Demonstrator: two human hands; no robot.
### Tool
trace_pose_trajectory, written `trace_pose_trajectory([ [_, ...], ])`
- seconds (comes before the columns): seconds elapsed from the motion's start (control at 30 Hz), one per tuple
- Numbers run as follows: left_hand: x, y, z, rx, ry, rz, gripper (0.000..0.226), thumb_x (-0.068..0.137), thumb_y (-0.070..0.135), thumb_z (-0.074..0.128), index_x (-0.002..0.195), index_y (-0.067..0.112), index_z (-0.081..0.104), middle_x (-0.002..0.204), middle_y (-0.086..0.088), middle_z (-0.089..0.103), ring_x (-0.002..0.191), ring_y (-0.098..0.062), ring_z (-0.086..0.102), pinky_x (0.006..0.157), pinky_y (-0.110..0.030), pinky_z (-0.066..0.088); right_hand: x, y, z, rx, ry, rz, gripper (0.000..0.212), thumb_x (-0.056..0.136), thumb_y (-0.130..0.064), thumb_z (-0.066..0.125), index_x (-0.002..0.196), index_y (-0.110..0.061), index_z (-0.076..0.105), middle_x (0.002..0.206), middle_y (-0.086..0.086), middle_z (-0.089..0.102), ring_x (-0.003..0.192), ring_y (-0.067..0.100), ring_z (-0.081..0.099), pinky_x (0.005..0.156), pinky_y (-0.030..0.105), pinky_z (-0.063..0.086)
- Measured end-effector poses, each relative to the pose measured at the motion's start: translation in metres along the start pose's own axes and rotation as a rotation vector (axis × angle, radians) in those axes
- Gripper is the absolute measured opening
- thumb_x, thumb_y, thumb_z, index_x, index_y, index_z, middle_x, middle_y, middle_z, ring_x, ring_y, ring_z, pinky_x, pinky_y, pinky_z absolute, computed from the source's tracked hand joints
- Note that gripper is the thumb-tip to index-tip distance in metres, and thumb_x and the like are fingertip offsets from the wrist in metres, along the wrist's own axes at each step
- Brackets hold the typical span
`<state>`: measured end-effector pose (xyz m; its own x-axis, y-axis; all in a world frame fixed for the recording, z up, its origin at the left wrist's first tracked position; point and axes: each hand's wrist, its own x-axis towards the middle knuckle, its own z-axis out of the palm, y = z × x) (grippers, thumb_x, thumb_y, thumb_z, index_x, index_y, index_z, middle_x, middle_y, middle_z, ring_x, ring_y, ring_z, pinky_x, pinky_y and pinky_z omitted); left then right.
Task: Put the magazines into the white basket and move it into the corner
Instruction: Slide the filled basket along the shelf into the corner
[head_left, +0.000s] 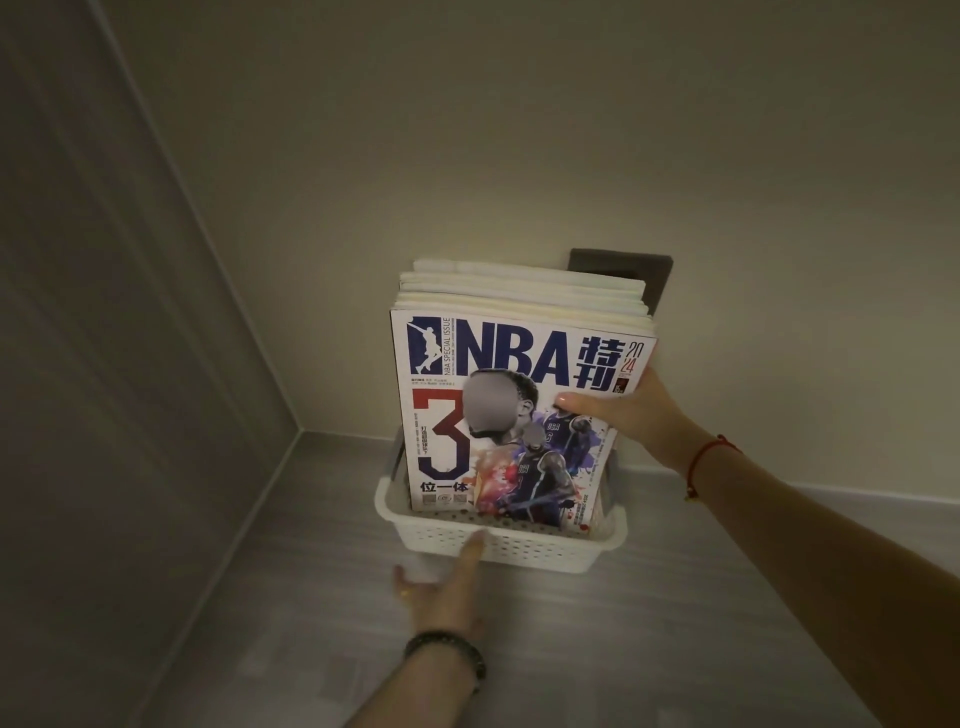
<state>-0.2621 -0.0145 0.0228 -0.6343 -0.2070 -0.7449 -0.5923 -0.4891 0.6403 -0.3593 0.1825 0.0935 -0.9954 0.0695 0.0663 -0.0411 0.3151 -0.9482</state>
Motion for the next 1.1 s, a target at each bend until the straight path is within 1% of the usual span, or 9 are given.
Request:
trace_pose_trajectory([
  [0.07, -0.006, -0.004, 0.020, -0.054, -0.142, -0.076, 0.114, 0.068, 0.015, 0.076, 0.141, 0.037, -0.008, 0.147, -0.016, 0.030, 0.128, -0.038, 0.038, 0.100, -0.059, 0.038, -0.002, 0.000, 0.000, -0.009, -0.003, 0.006, 0.037, 0.063, -0.022, 0.080, 0.091, -0.034, 0.058, 0.102, 0.002, 0.070, 0.092, 0.018, 0.067, 0.081, 0.037, 0.055],
  [0.13, -0.007, -0.001, 0.041, -0.068, -0.133, -0.105, 0.108, 0.073, 0.011, 0.071, 0.141, 0.034, -0.010, 0.137, -0.022, 0.040, 0.118, -0.041, 0.048, 0.094, -0.059, 0.043, -0.003, 0.001, 0.000, -0.005, 0.007, 0.012, 0.037, 0.062, -0.022, 0.080, 0.089, -0.035, 0.058, 0.100, 0.000, 0.070, 0.091, 0.018, 0.067, 0.080, 0.036, 0.055],
  [0.33, -0.001, 0.009, 0.073, 0.035, -0.044, -0.190, 0.063, 0.083, -0.006, 0.052, 0.136, 0.009, 0.021, 0.136, -0.025, 0.035, 0.121, -0.041, 0.043, 0.092, -0.049, 0.049, -0.010, -0.001, 0.000, 0.002, 0.007, 0.011, 0.040, 0.061, -0.025, 0.081, 0.092, -0.034, 0.059, 0.091, -0.011, 0.069, 0.082, 0.004, 0.067, 0.065, 0.018, 0.053],
  [0.43, 0.001, 0.005, 0.065, 0.107, -0.025, -0.131, 0.072, 0.082, -0.007, 0.054, 0.140, 0.010, 0.015, 0.136, -0.026, 0.037, 0.119, -0.042, 0.046, 0.080, -0.041, 0.056, -0.018, -0.002, 0.000, 0.034, 0.017, 0.008, 0.042, 0.060, -0.024, 0.083, 0.094, -0.032, 0.060, 0.089, -0.014, 0.068, 0.079, 0.000, 0.066, 0.060, 0.012, 0.051],
  [0.53, 0.002, -0.005, 0.055, 0.208, -0.071, -0.082, 0.071, 0.080, -0.008, 0.057, 0.139, 0.009, 0.021, 0.131, -0.025, 0.044, 0.117, -0.040, 0.048, 0.065, -0.036, 0.056, -0.031, 0.001, -0.003, 0.075, 0.047, 0.009, 0.042, 0.058, -0.023, 0.084, 0.094, -0.029, 0.062, 0.083, -0.015, 0.069, 0.073, -0.007, 0.066, 0.053, 0.007, 0.049],
  [0.6, 0.001, -0.014, 0.048, 0.149, -0.039, -0.088, 0.079, 0.077, -0.007, 0.059, 0.140, 0.016, 0.017, 0.123, -0.024, 0.049, 0.106, -0.041, 0.054, 0.059, -0.040, 0.056, -0.043, 0.004, -0.007, 0.093, 0.070, 0.017, 0.038, 0.057, -0.023, 0.084, 0.087, -0.032, 0.063, 0.072, -0.018, 0.071, 0.070, -0.009, 0.065, 0.050, 0.005, 0.047],
  [0.7, -0.010, -0.033, 0.042, 0.154, -0.073, -0.056, 0.078, 0.079, 0.001, 0.061, 0.141, 0.020, 0.018, 0.119, -0.024, 0.053, 0.077, -0.034, 0.059, 0.038, -0.040, 0.054, -0.065, 0.011, -0.020, 0.115, 0.097, 0.029, 0.035, 0.056, -0.023, 0.085, 0.078, -0.036, 0.060, 0.067, -0.031, 0.068, 0.066, -0.009, 0.065, 0.047, 0.004, 0.046],
  [0.9, -0.042, -0.090, 0.056, 0.195, -0.159, -0.033, 0.090, 0.079, -0.005, 0.058, 0.142, 0.033, 0.006, 0.086, -0.013, 0.052, 0.069, -0.032, 0.059, 0.042, -0.046, 0.055, -0.116, 0.029, -0.077, 0.138, 0.176, 0.045, 0.037, 0.055, -0.024, 0.085, 0.078, -0.036, 0.058, 0.067, -0.036, 0.066, 0.062, -0.012, 0.064, 0.045, 0.004, 0.045],
  [1.1, -0.097, -0.169, 0.102, 0.285, -0.283, -0.058, 0.085, 0.080, -0.004, 0.057, 0.141, 0.030, 0.008, 0.086, -0.012, 0.052, 0.071, -0.032, 0.058, 0.035, -0.039, 0.053, -0.190, 0.059, -0.173, 0.098, 0.325, 0.056, 0.043, 0.052, -0.027, 0.086, 0.088, -0.031, 0.064, 0.073, -0.020, 0.072, 0.070, 0.001, 0.069, 0.052, 0.013, 0.053],
])
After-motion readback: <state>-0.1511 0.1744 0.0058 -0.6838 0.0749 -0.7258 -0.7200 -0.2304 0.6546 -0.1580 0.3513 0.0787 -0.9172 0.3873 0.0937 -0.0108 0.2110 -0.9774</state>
